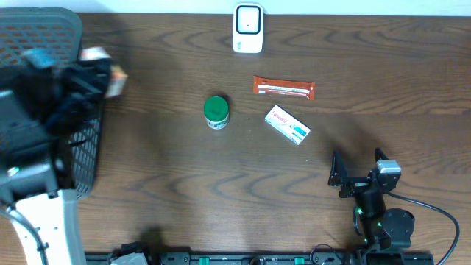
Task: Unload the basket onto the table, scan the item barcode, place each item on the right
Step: 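Lift the Kleenex pack out and carry it toward the scanner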
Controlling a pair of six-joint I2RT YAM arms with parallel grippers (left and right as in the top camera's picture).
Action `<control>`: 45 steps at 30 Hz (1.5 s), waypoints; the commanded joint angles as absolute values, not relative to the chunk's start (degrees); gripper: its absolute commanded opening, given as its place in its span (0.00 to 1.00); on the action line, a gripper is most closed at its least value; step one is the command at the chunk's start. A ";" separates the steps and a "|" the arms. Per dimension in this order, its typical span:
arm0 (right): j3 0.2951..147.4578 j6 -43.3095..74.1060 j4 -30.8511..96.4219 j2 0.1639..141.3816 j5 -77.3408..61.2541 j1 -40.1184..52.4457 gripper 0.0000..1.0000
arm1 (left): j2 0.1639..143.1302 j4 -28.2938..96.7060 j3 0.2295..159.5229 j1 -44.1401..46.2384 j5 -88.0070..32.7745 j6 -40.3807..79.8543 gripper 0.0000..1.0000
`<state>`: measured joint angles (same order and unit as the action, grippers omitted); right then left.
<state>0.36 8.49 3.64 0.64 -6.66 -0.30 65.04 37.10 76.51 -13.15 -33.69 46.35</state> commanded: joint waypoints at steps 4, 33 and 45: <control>0.32 7.66 3.88 0.54 -6.94 -0.01 0.99 | 69.01 37.39 76.29 2.96 -26.65 42.59 0.50; 0.32 7.66 3.88 0.54 -6.94 -0.01 0.99 | 116.75 32.01 76.27 42.19 -4.62 41.85 0.50; 0.32 7.66 3.88 0.54 -6.94 -0.01 0.99 | 116.95 31.97 76.31 42.17 -0.21 41.54 0.89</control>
<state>0.36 8.51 3.64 0.64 -6.66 -0.30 116.16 31.46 76.84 42.33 -1.93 41.76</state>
